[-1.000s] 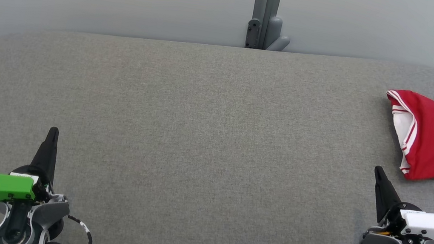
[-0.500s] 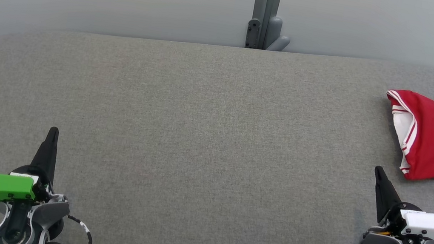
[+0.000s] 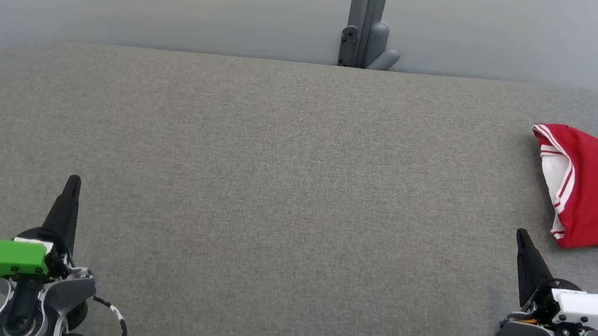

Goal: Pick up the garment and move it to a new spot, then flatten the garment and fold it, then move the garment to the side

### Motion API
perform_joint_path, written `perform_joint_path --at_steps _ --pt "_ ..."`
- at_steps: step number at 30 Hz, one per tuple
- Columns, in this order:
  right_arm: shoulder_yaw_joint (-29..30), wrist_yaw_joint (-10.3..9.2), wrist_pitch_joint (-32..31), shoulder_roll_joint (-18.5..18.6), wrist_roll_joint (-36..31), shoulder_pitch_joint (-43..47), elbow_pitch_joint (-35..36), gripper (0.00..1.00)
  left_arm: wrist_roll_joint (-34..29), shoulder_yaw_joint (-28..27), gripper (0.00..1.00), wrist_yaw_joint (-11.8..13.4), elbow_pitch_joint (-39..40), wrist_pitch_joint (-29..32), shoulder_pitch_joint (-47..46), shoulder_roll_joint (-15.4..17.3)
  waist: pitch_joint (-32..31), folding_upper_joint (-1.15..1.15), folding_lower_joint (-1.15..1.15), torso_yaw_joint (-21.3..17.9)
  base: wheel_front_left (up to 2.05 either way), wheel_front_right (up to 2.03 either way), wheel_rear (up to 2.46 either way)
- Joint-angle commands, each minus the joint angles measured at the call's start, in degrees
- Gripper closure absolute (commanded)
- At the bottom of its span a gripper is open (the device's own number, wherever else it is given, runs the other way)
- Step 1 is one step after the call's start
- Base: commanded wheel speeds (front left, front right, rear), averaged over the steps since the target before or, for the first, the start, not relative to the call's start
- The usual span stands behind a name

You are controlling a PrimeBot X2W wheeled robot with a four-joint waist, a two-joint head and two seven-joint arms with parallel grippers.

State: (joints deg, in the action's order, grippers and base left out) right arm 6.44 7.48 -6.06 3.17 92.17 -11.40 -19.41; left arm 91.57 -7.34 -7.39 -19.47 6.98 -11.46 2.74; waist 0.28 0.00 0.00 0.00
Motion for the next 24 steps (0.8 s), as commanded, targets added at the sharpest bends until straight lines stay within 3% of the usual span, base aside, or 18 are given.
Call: perform_joint_path --at_steps 1,24 --pt "0.1 0.02 -0.3 0.1 -0.1 -0.6 -0.1 1.0 0.2 -0.2 1.0 -0.3 -0.1 0.0 -0.6 0.3 0.0 0.0 0.0 0.0 0.0 0.0 0.0" --pt "0.3 0.02 -0.4 0.0 -0.2 -0.6 -0.1 1.0 0.2 -0.2 1.0 -0.3 -0.1 0.0 -0.6 0.3 0.0 0.0 0.0 0.0 0.0 0.0 0.0"
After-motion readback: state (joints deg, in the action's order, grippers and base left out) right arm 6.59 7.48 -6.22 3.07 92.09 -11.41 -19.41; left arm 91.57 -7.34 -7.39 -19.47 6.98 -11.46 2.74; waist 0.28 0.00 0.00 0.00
